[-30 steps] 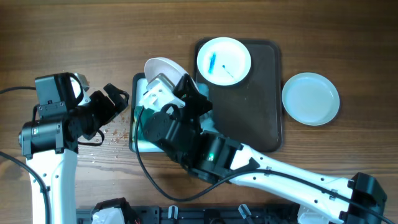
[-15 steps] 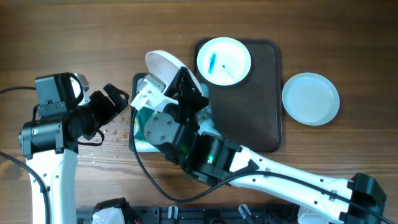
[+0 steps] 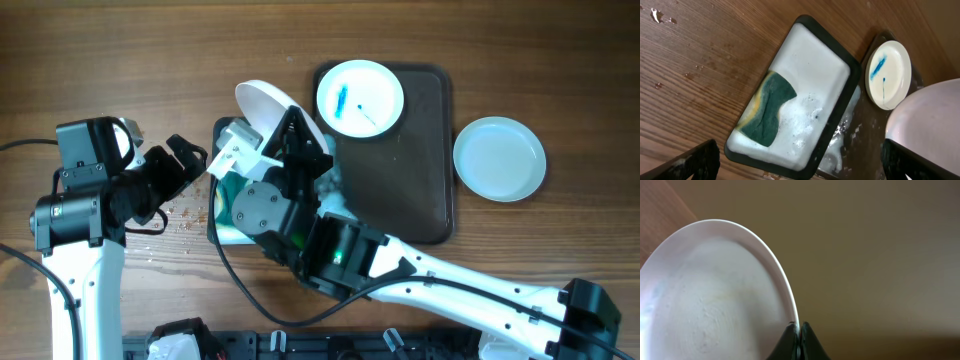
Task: Clean dirty plates on tray and stack at the side
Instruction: 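Lift the plate with the right gripper and tilt it over the white tray, then carry the plate right and stack it on the cleaned plate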
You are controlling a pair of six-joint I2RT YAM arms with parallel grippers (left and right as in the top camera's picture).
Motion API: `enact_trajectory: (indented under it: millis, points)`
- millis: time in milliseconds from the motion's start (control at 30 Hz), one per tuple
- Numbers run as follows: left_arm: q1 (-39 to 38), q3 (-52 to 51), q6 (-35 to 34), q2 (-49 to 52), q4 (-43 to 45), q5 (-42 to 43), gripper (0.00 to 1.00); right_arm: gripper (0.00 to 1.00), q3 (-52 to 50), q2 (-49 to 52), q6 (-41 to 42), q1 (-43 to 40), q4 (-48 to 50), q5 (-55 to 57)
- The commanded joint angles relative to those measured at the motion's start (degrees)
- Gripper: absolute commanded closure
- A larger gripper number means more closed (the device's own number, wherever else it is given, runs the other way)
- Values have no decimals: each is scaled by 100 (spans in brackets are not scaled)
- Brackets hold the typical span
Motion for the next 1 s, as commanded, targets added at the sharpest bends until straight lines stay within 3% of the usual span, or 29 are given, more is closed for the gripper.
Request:
enact_trajectory:
  millis: [0,233,400,567,667,800,900,967]
  points:
    - [42,90,31,-31,-2,-59,0,96,133,72,-422,190,68,122]
    - [42,90,31,-31,-2,-59,0,96,133,72,-452,282,76,138]
    - [42,90,31,-31,-2,-59,0,96,133,70,870,-522,459,815]
    - [42,90,31,-31,-2,-59,0,96,133,68,2044,-1733,-433,575]
    - [42,90,31,-31,-2,-59,0,96,133,68,2527,-2267,-1276,-109]
    - [42,90,31,-31,-2,-59,0,96,133,-70,4183,-3080,-2903,-1602]
    - [42,90,31,-31,-2,-59,0,96,133,-518,5523,-4197,-3958,-3738]
    - [42,90,31,-31,-2,-59,0,96,133,-719,5941,-4927,-4210,-4852]
